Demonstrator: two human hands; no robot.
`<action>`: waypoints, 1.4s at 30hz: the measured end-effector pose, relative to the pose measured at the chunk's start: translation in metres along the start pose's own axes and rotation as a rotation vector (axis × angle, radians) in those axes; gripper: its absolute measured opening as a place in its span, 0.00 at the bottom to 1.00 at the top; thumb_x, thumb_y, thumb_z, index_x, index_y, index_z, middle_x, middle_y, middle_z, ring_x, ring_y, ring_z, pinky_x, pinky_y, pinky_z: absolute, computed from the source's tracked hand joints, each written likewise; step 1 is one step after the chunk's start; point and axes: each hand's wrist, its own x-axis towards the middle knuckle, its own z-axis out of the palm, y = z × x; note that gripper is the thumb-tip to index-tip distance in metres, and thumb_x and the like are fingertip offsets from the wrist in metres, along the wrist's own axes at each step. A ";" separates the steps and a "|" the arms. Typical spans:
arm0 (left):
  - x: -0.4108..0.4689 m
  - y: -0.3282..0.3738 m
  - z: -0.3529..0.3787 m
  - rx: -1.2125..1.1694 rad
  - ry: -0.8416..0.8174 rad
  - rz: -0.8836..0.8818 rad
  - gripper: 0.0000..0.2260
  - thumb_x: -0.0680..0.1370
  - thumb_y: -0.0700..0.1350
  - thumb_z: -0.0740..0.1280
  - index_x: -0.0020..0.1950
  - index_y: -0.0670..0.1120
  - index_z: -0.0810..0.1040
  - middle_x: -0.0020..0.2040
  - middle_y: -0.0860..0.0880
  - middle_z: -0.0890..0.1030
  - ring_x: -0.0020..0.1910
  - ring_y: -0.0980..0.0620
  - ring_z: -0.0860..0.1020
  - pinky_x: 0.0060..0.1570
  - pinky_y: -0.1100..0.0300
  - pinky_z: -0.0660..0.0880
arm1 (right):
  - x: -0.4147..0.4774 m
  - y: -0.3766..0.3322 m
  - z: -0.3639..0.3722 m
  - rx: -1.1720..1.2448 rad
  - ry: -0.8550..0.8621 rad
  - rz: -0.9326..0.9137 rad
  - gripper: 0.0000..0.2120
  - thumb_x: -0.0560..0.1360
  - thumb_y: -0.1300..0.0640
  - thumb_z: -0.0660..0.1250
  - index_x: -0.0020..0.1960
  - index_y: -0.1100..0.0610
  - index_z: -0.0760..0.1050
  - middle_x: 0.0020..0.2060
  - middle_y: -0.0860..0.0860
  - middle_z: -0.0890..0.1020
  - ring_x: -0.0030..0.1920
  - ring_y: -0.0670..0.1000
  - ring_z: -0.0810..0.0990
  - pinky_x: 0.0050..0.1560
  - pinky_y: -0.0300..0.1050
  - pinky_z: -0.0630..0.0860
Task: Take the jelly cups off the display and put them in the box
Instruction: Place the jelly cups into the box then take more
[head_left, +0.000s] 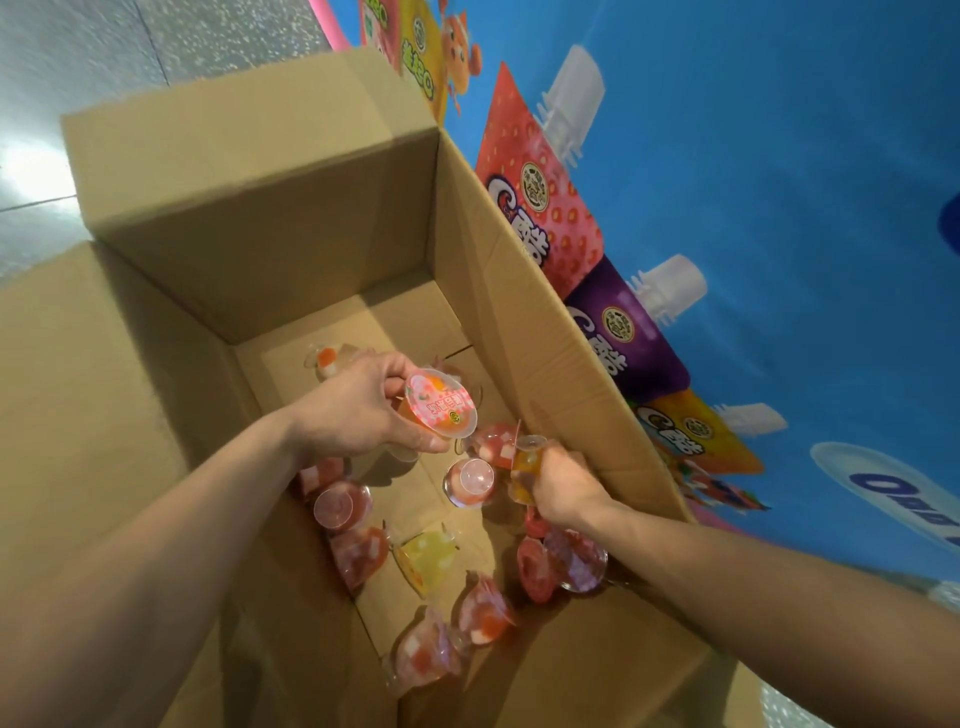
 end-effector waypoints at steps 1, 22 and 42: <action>0.000 -0.001 0.000 -0.015 0.008 -0.005 0.27 0.62 0.40 0.82 0.57 0.41 0.75 0.49 0.49 0.86 0.48 0.53 0.85 0.51 0.54 0.83 | 0.001 0.000 0.001 -0.022 0.018 0.004 0.16 0.79 0.55 0.68 0.64 0.60 0.73 0.60 0.58 0.81 0.61 0.59 0.81 0.61 0.47 0.76; 0.009 -0.007 -0.007 0.019 0.052 0.010 0.28 0.64 0.41 0.83 0.58 0.43 0.75 0.51 0.50 0.84 0.51 0.54 0.83 0.53 0.56 0.81 | -0.001 -0.003 0.013 -0.598 0.113 -0.155 0.15 0.81 0.64 0.55 0.68 0.61 0.63 0.55 0.55 0.84 0.56 0.55 0.84 0.55 0.49 0.77; -0.010 -0.004 -0.015 0.013 0.056 0.031 0.26 0.65 0.41 0.82 0.58 0.44 0.74 0.49 0.53 0.85 0.47 0.58 0.84 0.45 0.65 0.81 | -0.014 0.012 -0.012 0.182 -0.019 -0.175 0.26 0.72 0.49 0.78 0.63 0.52 0.70 0.55 0.49 0.84 0.55 0.51 0.83 0.60 0.49 0.78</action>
